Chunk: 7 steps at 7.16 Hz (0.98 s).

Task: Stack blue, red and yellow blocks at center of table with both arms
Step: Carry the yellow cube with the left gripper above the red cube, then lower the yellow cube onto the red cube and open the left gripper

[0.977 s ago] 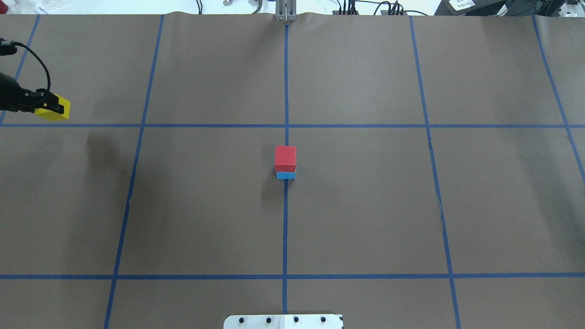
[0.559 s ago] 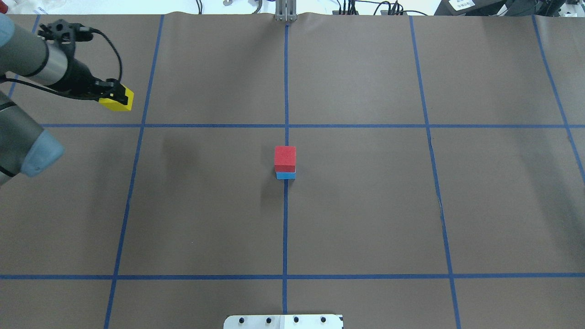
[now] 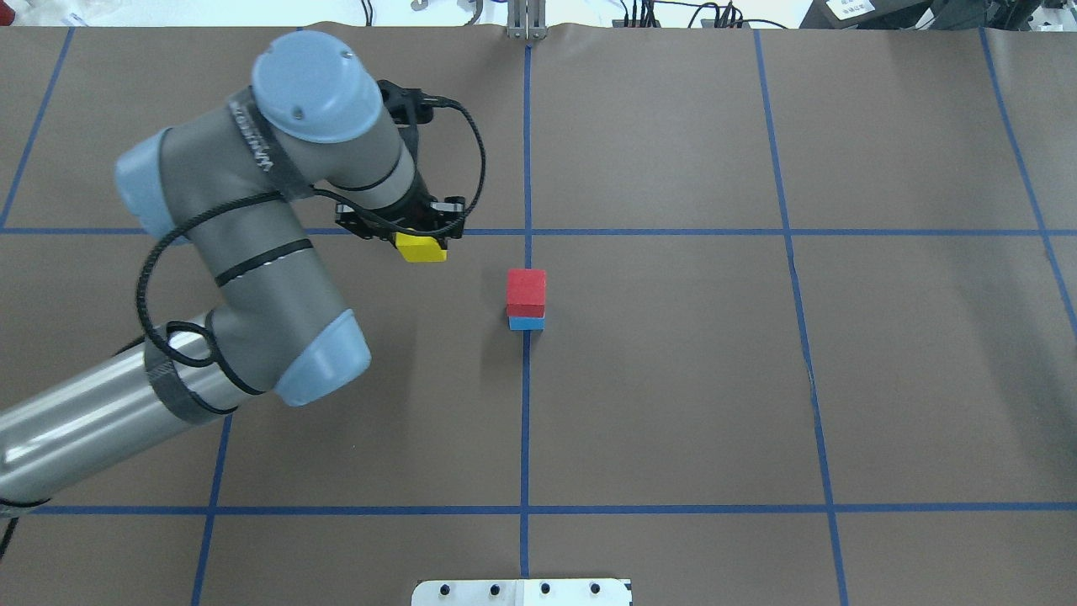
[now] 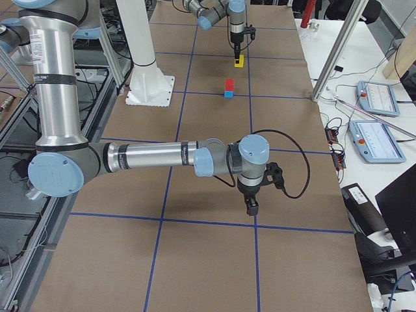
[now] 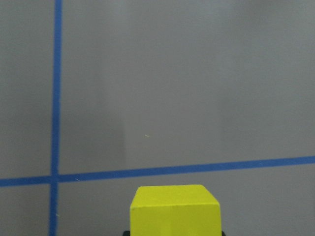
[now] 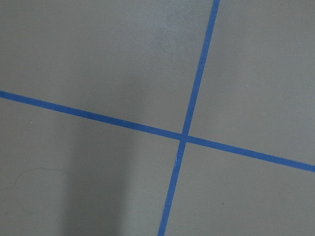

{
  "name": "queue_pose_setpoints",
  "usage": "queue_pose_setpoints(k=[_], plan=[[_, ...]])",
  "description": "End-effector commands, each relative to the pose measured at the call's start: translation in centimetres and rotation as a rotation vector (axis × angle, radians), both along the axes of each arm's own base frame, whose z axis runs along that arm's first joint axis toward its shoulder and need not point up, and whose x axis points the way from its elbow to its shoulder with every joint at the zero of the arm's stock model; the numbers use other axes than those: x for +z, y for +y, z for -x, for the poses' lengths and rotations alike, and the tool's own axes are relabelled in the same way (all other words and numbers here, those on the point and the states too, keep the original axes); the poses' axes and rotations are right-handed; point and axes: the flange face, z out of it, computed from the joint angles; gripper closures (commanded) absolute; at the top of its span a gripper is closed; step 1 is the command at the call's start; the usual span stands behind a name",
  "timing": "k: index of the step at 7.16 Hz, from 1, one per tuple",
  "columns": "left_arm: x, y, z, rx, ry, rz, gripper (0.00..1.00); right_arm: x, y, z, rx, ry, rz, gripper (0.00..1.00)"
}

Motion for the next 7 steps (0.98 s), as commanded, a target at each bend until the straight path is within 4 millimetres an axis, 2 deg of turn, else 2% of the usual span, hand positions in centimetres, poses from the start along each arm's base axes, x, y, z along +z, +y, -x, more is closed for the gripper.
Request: queue_pose_setpoints(k=[1, 3, 7], plan=[[-7.2, 0.7, -6.1, 0.001, 0.007, 0.030, 1.00, 0.0, 0.0, 0.0, 0.000, 0.000, 0.000, 0.00], [-7.2, 2.3, -7.9, 0.027, 0.000, 0.021, 1.00, 0.1, 0.0, 0.0, 0.000, 0.000, 0.003, 0.00], [-6.2, 2.6, -8.4, 0.037, -0.014, 0.024, 1.00, 0.0, -0.1, 0.0, 0.000, 0.000, 0.000, 0.00]])
